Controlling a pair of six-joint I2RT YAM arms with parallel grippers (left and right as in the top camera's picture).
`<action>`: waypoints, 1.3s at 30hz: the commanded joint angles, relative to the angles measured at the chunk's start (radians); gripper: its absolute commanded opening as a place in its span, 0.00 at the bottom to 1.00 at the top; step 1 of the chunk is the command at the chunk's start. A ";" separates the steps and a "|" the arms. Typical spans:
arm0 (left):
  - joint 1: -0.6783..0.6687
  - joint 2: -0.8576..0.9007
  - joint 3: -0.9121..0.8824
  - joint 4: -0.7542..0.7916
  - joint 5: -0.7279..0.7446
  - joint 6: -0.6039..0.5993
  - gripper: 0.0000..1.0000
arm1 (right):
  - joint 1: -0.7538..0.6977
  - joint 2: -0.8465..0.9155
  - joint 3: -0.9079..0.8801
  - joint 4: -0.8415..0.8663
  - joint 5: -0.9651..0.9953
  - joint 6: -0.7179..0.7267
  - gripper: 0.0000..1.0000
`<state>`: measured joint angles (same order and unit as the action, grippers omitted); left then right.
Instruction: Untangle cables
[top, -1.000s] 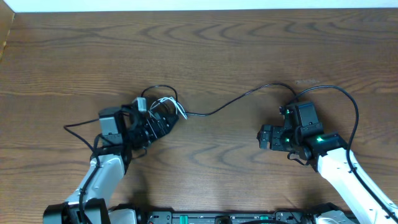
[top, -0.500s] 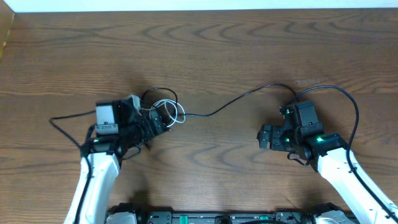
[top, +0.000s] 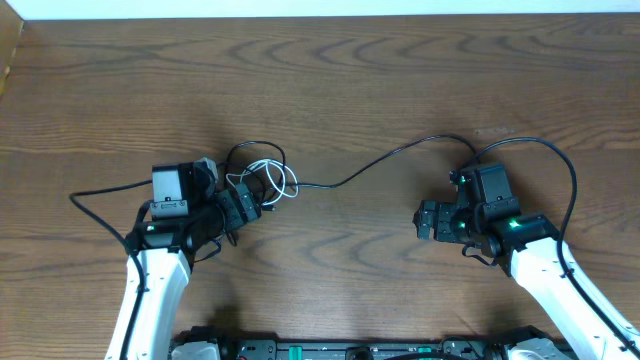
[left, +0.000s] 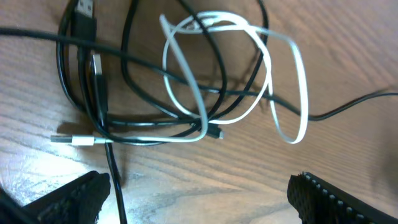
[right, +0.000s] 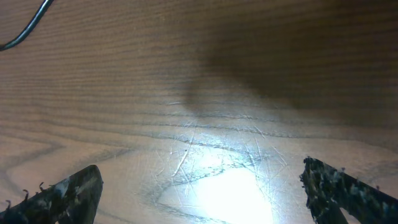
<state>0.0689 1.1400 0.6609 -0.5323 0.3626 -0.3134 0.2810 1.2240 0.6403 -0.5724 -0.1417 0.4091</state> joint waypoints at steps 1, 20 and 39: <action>-0.003 0.030 -0.002 -0.009 -0.016 0.014 0.96 | -0.003 0.004 0.012 0.000 0.001 0.005 0.99; -0.003 0.064 -0.002 -0.010 -0.016 0.014 0.96 | -0.003 0.004 0.012 0.000 0.001 0.005 0.99; -0.003 0.064 -0.002 -0.018 -0.016 0.014 0.96 | -0.003 0.004 0.012 0.000 0.001 0.005 0.99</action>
<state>0.0689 1.2011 0.6609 -0.5457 0.3599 -0.3134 0.2810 1.2240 0.6403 -0.5724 -0.1413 0.4091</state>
